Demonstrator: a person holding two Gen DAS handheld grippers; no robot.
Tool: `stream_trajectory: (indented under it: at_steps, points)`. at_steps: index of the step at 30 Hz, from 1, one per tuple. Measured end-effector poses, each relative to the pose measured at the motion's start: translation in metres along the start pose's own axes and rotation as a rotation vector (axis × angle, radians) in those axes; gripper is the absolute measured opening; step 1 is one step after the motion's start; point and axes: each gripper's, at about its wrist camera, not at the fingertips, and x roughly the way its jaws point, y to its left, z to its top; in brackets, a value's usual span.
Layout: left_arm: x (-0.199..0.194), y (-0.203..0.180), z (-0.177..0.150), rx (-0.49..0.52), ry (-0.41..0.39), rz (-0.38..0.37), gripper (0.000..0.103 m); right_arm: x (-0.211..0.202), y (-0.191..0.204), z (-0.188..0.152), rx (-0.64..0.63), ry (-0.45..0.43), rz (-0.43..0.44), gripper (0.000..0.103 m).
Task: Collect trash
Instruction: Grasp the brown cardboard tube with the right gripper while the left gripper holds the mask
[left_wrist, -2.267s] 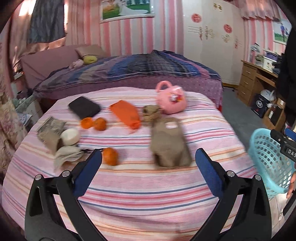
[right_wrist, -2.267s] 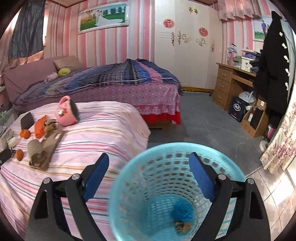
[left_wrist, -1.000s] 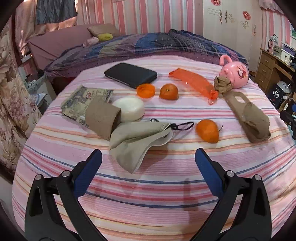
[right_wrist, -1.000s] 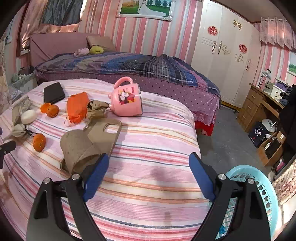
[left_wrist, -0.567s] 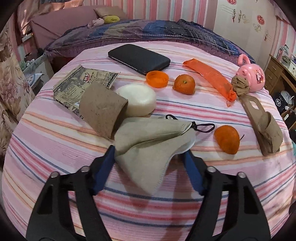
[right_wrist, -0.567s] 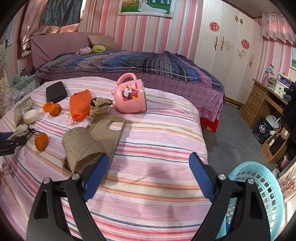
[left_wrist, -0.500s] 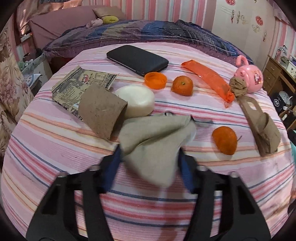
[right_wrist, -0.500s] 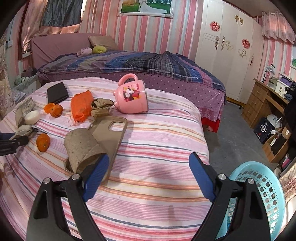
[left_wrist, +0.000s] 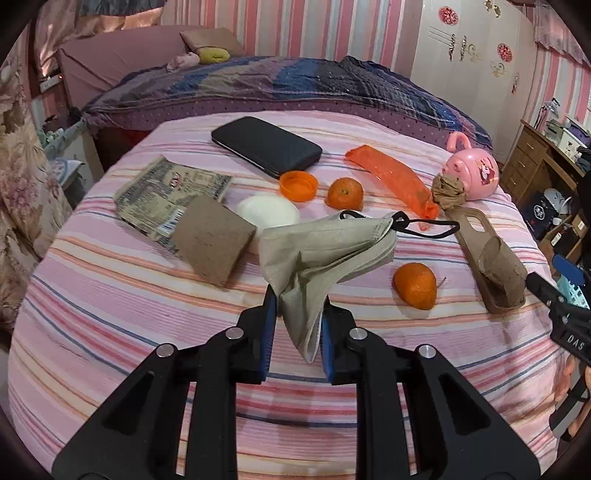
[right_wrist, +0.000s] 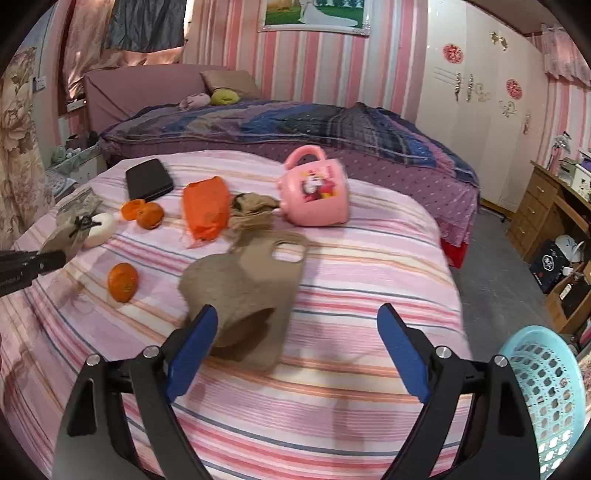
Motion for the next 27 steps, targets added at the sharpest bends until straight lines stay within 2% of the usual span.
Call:
stream_trajectory:
  at_steps: [6, 11, 12, 17, 22, 27]
  points:
    - [0.001, 0.012, 0.002, -0.035, -0.004, 0.028, 0.019, 0.013, 0.019, 0.005, -0.015, 0.022, 0.022, 0.086]
    - [-0.004, 0.018, 0.004, -0.054, -0.021, 0.035, 0.019, 0.031, 0.023, 0.006, -0.004, 0.078, 0.068, 0.085]
    - [-0.004, 0.019, 0.004, -0.054, -0.023, 0.037, 0.019, 0.033, 0.024, 0.006, -0.006, 0.089, 0.076, 0.084]
    - [-0.005, 0.018, 0.006, -0.064, -0.026, 0.034, 0.019, 0.034, 0.027, 0.004, -0.018, 0.091, 0.115, 0.061]
    - [-0.009, 0.012, 0.005, -0.060, -0.035, 0.033, 0.019, 0.025, 0.027, 0.003, -0.041, 0.052, 0.104, 0.055]
    - [-0.017, 0.003, 0.007, -0.066, -0.052, 0.011, 0.020, 0.008, 0.016, 0.002, -0.038, 0.023, 0.078, 0.055]
